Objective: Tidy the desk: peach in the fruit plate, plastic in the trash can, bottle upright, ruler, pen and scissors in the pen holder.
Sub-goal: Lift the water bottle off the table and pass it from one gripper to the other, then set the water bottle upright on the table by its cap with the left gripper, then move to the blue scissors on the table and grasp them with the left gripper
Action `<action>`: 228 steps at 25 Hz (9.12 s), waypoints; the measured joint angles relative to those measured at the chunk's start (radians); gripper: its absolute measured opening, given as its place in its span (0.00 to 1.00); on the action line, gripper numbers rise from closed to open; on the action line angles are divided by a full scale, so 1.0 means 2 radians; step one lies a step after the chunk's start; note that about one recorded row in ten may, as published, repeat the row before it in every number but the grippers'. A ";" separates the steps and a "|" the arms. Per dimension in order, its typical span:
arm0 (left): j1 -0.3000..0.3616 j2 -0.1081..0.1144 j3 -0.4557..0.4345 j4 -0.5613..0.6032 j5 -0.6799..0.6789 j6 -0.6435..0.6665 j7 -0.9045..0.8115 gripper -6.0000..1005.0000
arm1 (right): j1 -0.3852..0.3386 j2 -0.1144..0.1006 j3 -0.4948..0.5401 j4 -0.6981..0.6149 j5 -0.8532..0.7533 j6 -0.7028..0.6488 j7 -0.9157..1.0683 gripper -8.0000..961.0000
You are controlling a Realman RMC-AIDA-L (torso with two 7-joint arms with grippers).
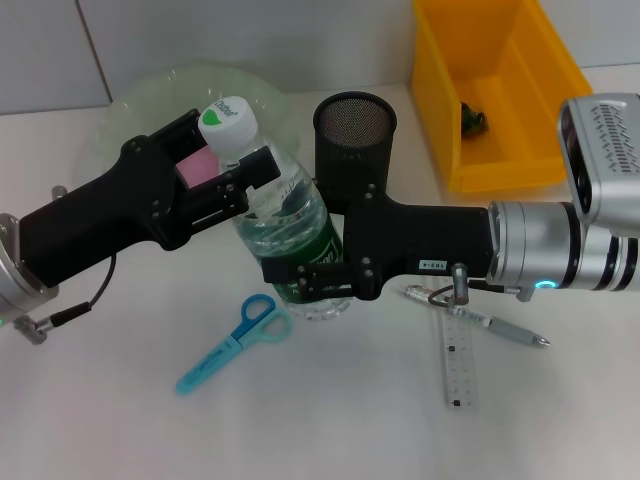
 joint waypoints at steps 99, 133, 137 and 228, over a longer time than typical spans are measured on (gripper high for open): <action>0.001 0.002 0.005 0.020 -0.002 -0.007 -0.021 0.45 | 0.003 0.000 -0.056 -0.035 0.000 0.050 0.031 0.86; 0.030 0.001 -0.034 0.038 -0.003 -0.094 0.047 0.45 | -0.078 -0.003 -0.017 -0.065 0.061 0.103 0.009 0.86; 0.033 -0.003 -0.035 0.029 -0.009 -0.117 0.073 0.45 | -0.094 -0.003 0.006 -0.066 0.106 0.097 -0.009 0.86; 0.056 0.002 0.024 -0.034 -0.103 -0.160 0.110 0.78 | -0.120 -0.028 0.041 -0.309 -0.177 -0.043 0.318 0.86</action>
